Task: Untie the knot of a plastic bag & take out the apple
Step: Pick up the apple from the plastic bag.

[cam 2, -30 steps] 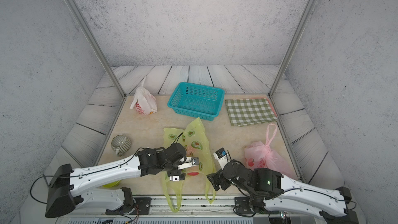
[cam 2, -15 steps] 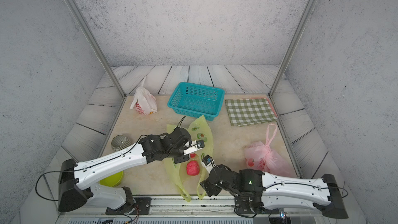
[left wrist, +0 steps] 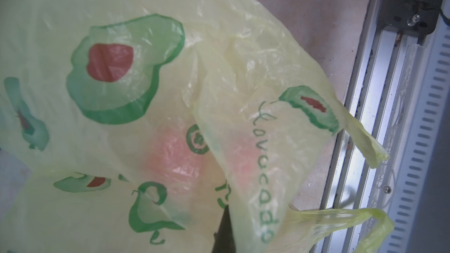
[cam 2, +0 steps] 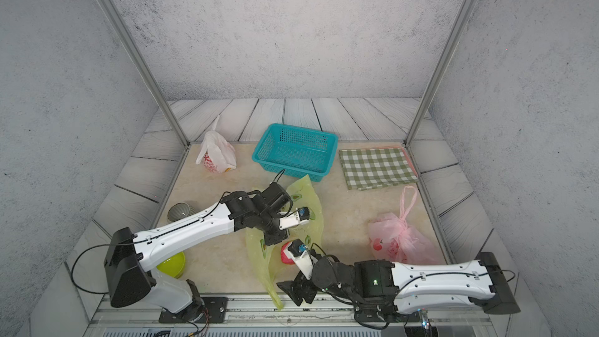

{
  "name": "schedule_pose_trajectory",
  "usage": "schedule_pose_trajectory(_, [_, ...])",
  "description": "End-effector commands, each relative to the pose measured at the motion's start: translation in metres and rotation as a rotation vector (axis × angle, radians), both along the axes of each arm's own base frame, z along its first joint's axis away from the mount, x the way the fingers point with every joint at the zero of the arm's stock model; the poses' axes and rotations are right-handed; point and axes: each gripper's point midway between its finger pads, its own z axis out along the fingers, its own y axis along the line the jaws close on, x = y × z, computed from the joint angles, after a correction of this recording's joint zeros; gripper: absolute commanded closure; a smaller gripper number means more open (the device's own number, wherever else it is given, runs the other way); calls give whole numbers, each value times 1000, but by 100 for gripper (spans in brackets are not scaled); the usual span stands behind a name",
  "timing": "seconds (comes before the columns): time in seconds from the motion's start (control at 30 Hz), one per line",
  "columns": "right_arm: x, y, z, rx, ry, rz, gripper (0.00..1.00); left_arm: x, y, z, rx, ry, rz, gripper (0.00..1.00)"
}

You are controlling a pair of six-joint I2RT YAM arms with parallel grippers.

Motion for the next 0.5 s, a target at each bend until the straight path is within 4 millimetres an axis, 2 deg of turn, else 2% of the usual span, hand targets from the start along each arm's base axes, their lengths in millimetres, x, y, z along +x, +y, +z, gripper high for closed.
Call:
schedule_pose_trajectory(0.0, [12, 3, -8, -30, -19, -77, 16, 6, 1, 9, -54, 20, 71, 100])
schedule_pose_trajectory(0.17, [40, -3, -36, -102, -28, -253, 16, 12, -9, 10, -95, 107, 137, 100])
schedule_pose_trajectory(0.33, [79, -22, -74, -157, 98, -400, 16, 18, -10, 8, -96, 148, 180, 100])
schedule_pose_trajectory(0.47, [94, -22, -84, -199, 89, -403, 14, 26, -7, 9, -108, 140, 219, 100])
